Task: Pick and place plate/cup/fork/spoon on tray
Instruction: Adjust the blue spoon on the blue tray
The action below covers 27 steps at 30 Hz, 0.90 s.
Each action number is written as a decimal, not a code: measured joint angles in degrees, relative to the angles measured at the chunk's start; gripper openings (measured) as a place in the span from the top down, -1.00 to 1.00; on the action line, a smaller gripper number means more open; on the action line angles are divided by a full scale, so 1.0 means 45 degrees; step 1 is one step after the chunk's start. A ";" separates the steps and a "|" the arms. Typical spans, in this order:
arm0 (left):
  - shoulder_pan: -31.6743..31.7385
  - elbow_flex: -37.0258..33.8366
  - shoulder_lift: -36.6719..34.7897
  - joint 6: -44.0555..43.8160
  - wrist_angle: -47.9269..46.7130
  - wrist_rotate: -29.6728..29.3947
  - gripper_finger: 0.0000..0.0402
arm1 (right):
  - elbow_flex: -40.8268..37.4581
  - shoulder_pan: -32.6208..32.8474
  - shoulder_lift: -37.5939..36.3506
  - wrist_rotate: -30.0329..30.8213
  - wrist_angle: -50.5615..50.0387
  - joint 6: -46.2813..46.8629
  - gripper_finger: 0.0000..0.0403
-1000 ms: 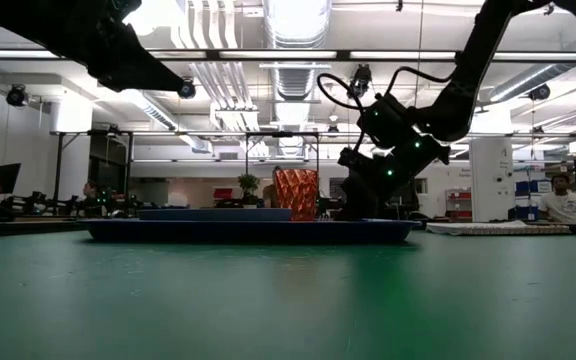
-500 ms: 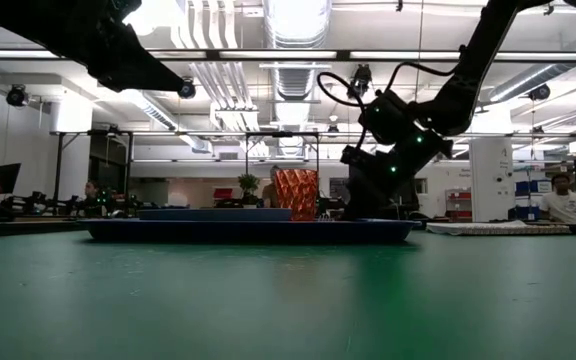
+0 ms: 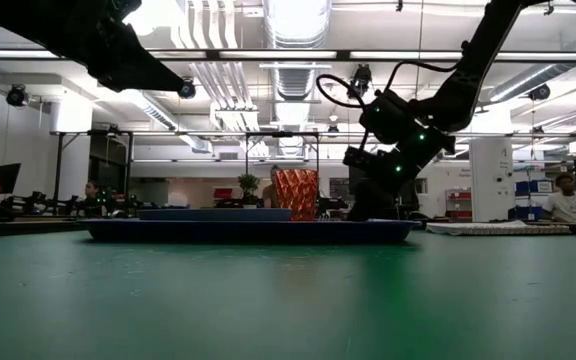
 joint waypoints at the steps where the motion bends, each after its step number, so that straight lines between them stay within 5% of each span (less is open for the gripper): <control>1: 0.0004 0.0000 0.0000 0.0000 0.0000 0.0000 0.65 | -0.0003 0.0000 -0.0082 -0.0001 -0.0113 -0.0034 0.96; 12: -0.0001 0.0000 0.0000 0.0000 -0.0002 0.0000 0.65 | -0.0019 0.0276 -0.0655 -0.1143 -0.0668 0.0791 0.96; 27: 0.0002 0.0000 0.0000 0.0000 -0.0003 0.0000 0.65 | -0.0005 0.0646 -0.0695 -0.0873 -0.1988 0.0885 0.96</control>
